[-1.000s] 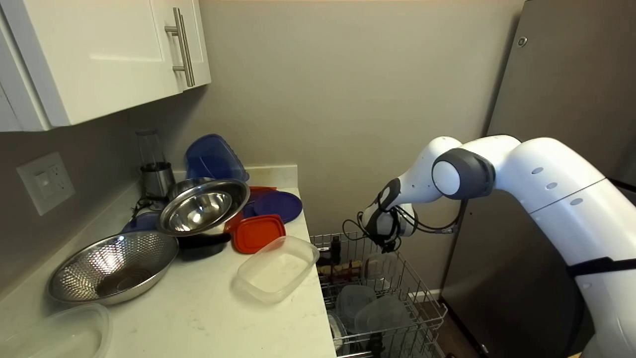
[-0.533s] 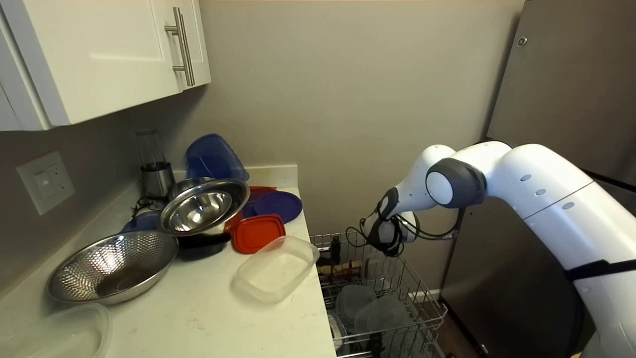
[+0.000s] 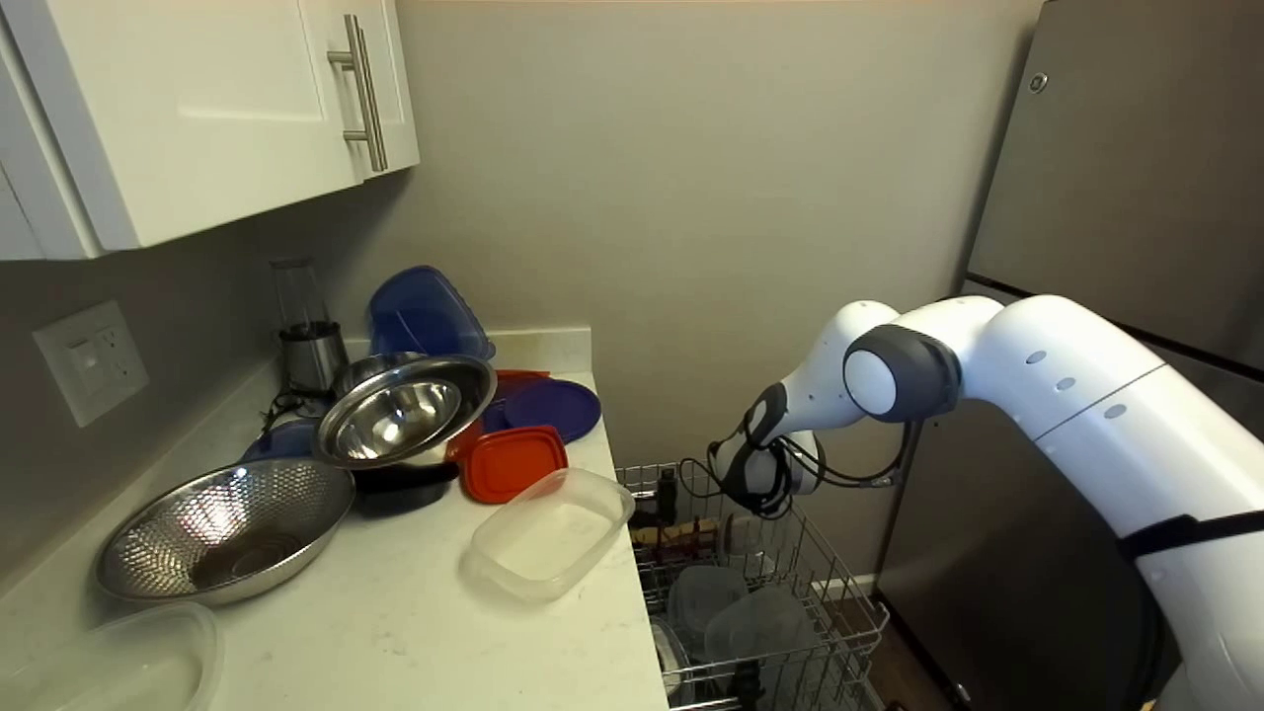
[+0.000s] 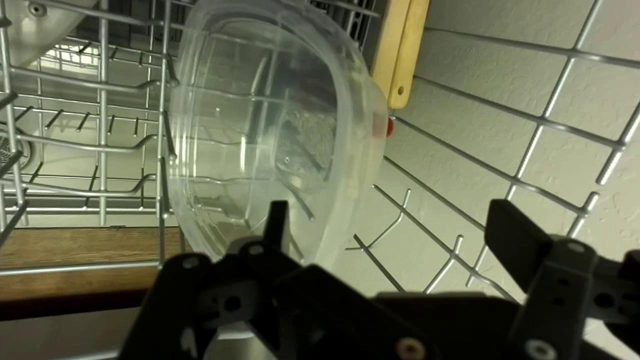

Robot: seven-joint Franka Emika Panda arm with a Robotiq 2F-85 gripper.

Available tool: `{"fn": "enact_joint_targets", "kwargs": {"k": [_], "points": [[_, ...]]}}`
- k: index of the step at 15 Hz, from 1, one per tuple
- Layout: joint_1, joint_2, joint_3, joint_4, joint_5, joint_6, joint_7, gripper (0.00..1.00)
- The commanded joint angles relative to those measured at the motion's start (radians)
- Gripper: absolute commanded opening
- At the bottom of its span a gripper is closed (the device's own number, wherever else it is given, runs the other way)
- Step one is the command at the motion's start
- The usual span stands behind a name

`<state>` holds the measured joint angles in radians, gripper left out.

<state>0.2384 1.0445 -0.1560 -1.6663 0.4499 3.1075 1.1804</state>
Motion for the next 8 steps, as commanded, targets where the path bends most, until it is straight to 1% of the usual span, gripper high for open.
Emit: {"fn": "enact_joint_targets", "kwargs": {"k": [1, 2, 3, 4, 5, 8], "points": [[-0.046, 0.036, 0.054, 0.031, 0.002, 0.062, -0.004, 1.0], [-0.06, 0.045, 0.072, 0.04, 0.002, 0.072, -0.011, 1.0], [-0.069, 0.054, 0.083, 0.049, 0.001, 0.08, -0.016, 0.98], [-0.076, 0.063, 0.092, 0.057, 0.001, 0.083, -0.018, 0.73], [-0.086, 0.072, 0.106, 0.066, -0.001, 0.085, -0.024, 0.73], [-0.097, 0.091, 0.119, 0.084, 0.0, 0.086, -0.026, 0.54]]}}
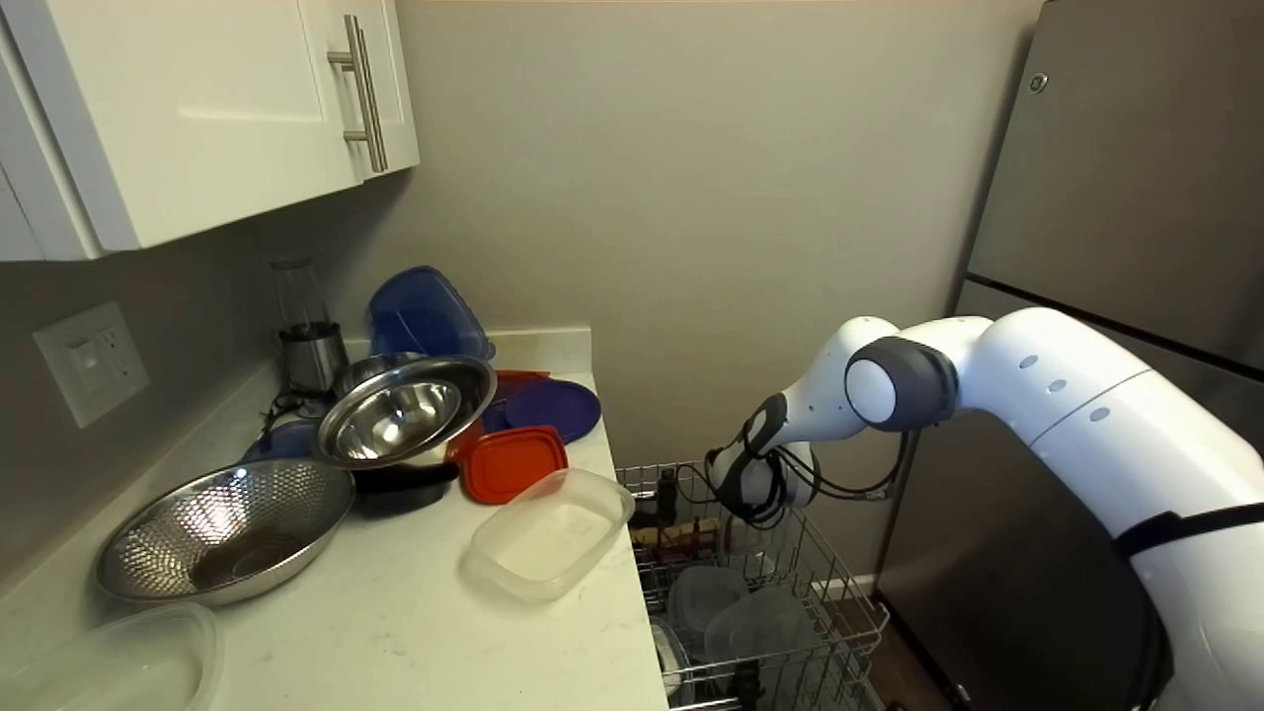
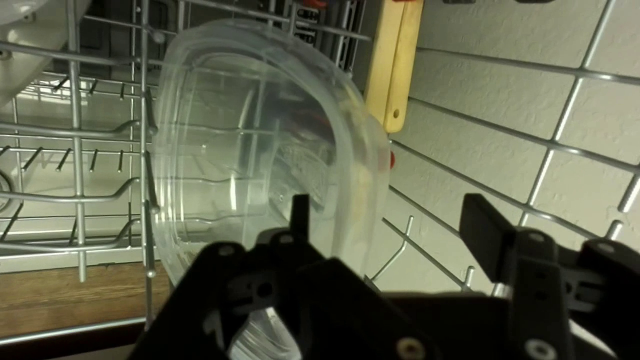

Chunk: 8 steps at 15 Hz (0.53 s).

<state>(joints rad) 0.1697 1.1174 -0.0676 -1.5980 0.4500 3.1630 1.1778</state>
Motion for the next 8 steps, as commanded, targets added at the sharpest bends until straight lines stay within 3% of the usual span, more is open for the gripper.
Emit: {"fn": "enact_joint_targets", "kwargs": {"k": [1, 8], "points": [[-0.028, 0.018, 0.03, 0.015, 0.001, 0.033, -0.024, 0.47], [-0.004, 0.002, 0.005, -0.002, 0.005, 0.062, -0.02, 0.02]]}}
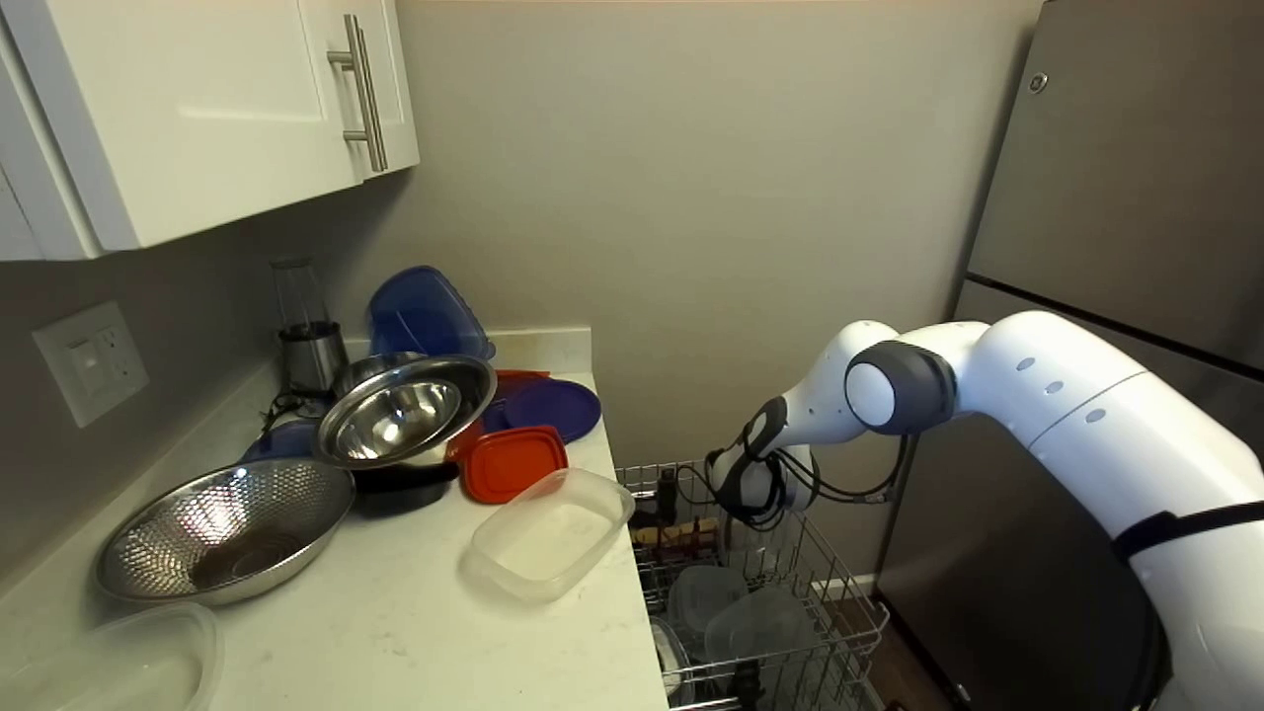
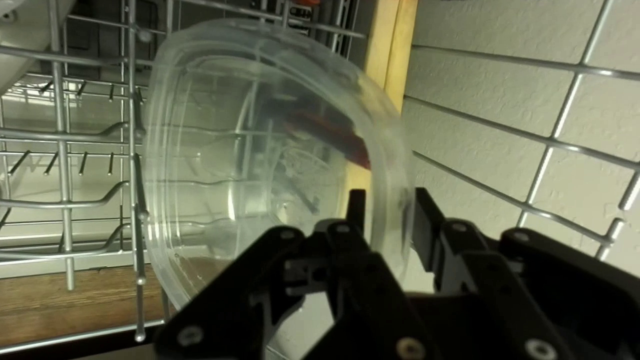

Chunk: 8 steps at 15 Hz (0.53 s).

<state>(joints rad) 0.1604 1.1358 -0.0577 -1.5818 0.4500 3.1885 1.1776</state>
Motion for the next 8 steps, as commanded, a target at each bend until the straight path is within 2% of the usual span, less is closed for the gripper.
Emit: {"fn": "enact_joint_targets", "kwargs": {"k": [1, 5, 8], "points": [[0.02, -0.027, -0.022, -0.027, 0.007, 0.043, -0.018, 0.01], [0.114, -0.076, -0.137, -0.053, 0.02, 0.037, -0.004, 0.02], [0.147, -0.114, -0.164, -0.051, 0.012, -0.003, -0.01, 0.01]]}}
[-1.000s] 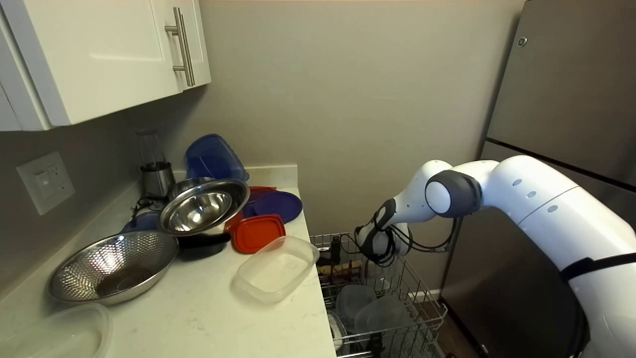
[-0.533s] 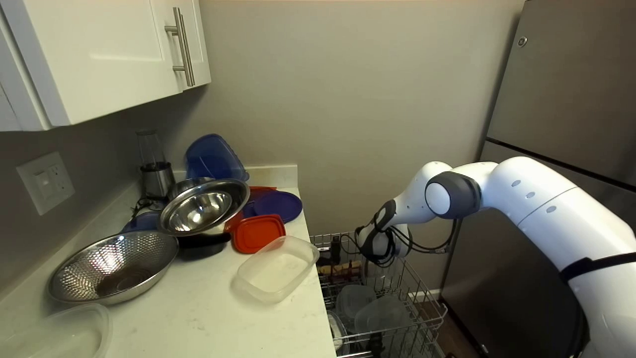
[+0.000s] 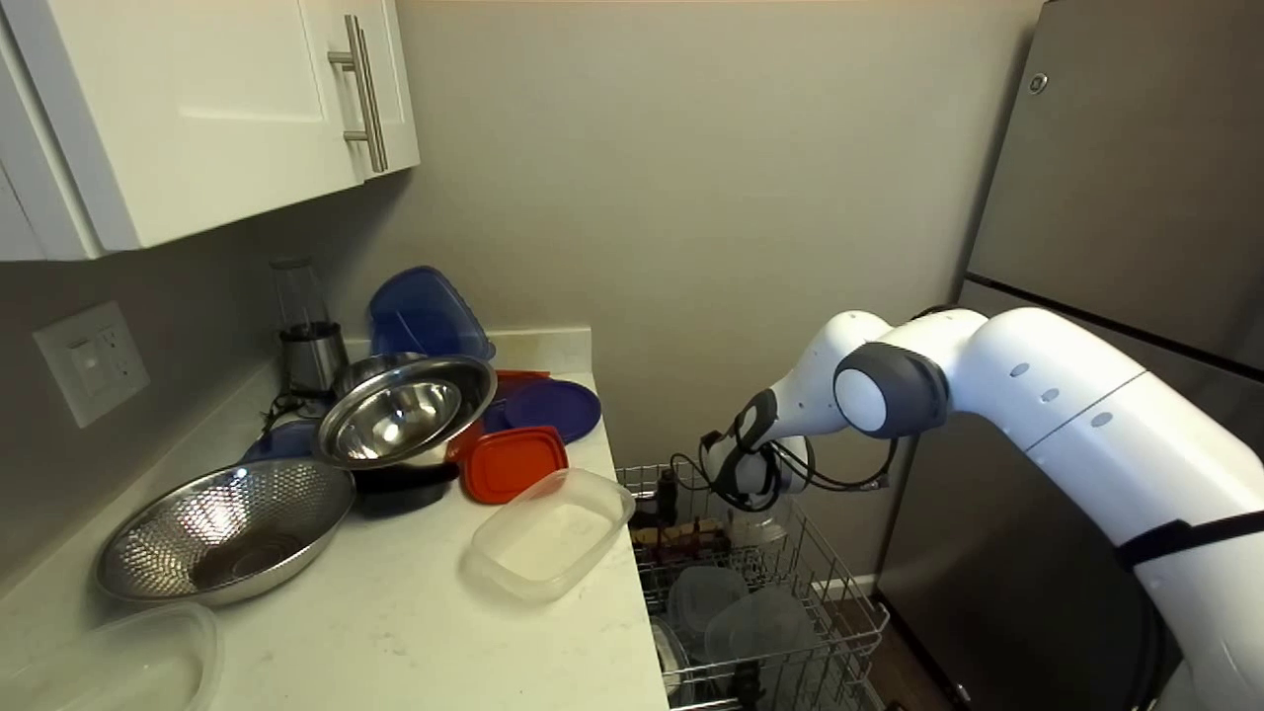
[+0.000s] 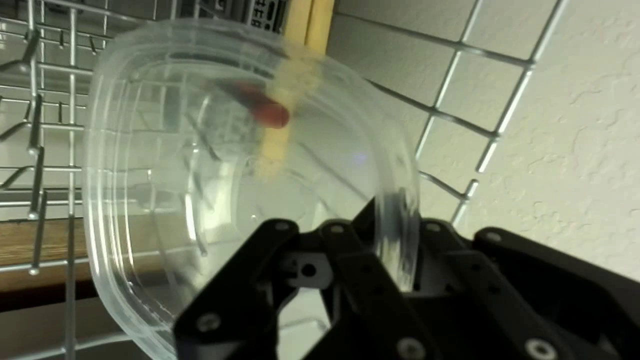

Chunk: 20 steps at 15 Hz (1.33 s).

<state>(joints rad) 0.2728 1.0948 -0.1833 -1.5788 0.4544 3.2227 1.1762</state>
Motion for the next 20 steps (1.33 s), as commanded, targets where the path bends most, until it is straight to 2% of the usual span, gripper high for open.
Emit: {"fn": "enact_joint_targets", "kwargs": {"k": [1, 4, 9, 12, 14, 20], "points": [[0.035, -0.084, -0.041, -0.048, 0.004, -0.063, -0.009, 0.01], [-0.015, -0.111, -0.007, -0.023, -0.017, -0.196, -0.003, 0.01], [-0.177, -0.127, 0.093, 0.034, -0.014, -0.469, -0.006, 0.01], [-0.238, -0.122, 0.124, 0.083, -0.011, -0.591, 0.013, 0.01], [-0.239, -0.129, 0.116, 0.121, -0.032, -0.692, 0.043, 0.01], [-0.155, -0.177, 0.083, 0.265, -0.178, -1.023, 0.145, 0.01]]}}
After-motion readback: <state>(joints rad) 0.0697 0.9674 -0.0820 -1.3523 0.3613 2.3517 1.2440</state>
